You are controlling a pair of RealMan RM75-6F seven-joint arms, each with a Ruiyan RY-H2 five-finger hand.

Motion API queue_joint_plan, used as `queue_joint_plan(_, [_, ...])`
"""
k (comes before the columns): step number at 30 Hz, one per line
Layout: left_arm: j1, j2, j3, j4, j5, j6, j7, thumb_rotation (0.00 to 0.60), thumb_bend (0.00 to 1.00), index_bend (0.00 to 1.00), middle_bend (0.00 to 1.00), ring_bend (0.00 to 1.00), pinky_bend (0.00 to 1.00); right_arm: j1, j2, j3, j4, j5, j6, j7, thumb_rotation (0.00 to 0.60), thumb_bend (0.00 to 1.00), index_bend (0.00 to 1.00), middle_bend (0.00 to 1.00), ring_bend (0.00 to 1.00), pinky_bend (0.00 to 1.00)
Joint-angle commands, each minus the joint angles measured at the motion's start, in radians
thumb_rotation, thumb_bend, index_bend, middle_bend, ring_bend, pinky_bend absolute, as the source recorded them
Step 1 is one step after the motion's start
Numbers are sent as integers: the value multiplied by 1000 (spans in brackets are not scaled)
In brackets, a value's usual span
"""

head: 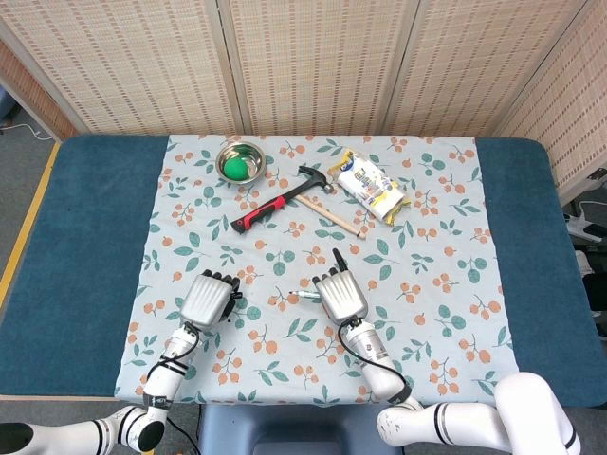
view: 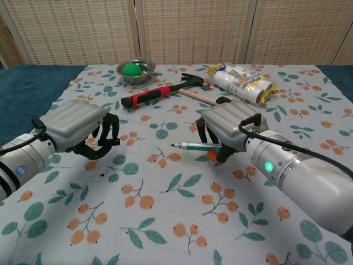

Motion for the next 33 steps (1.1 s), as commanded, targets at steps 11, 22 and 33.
queue_joint_plan(11, [25, 89, -5, -148, -35, -12, -50, 600, 402, 26, 135, 175, 425, -64, 140, -5, -221, 7, 26, -12, 600, 313, 0, 185, 136, 0])
queue_joint_plan(22, [331, 526, 225, -322, 168, 263, -562, 600, 398, 0, 9, 0, 133, -459, 683, -291, -478, -425, 524, 230, 600, 270, 0, 0, 0, 0])
queue_joint_plan(33, [423, 542, 230, -212, 298, 414, -542, 600, 389, 0, 0, 0, 60, -681, 746, -256, -251, -411, 663, 579, 600, 200, 0, 0, 0, 0])
